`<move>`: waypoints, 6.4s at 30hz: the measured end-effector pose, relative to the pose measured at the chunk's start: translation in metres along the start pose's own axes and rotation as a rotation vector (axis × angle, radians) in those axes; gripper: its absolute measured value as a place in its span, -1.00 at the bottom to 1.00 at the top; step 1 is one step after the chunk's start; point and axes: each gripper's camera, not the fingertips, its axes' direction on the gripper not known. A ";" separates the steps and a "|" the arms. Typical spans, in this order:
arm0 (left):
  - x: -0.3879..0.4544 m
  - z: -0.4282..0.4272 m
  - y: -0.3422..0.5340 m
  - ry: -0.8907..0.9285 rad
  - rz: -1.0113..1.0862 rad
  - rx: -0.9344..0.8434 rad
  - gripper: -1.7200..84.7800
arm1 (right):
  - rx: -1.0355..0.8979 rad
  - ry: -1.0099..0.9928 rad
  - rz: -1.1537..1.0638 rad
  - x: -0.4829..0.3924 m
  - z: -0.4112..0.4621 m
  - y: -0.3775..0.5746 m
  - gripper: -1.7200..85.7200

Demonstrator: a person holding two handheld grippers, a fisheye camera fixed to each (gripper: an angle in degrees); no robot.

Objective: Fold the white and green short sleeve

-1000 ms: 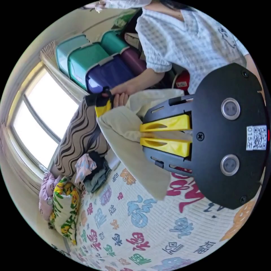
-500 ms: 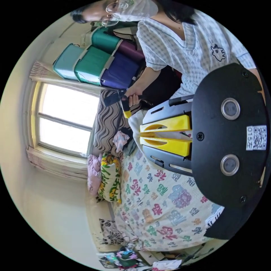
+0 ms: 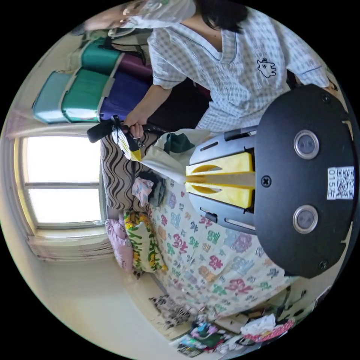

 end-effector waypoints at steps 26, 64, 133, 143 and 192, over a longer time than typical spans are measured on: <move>-0.269 0.275 0.152 0.110 -0.773 -0.153 -0.78 | -0.395 0.088 0.474 0.372 0.328 0.170 -0.80; -0.168 -0.019 0.166 0.037 -0.896 0.111 -0.96 | -0.398 -0.019 0.614 0.420 0.359 0.218 -0.95; 0.119 -0.119 -0.228 -0.612 -0.052 0.506 -0.98 | 0.403 0.552 -0.096 -0.106 0.039 -0.115 -0.97; -0.145 0.133 -0.135 -0.480 -0.505 0.018 -0.94 | -0.055 0.186 0.270 0.180 0.239 -0.105 -0.88; -0.222 0.115 0.314 -0.176 -0.682 -0.981 -0.82 | -0.631 0.225 0.613 0.278 0.102 0.300 -0.96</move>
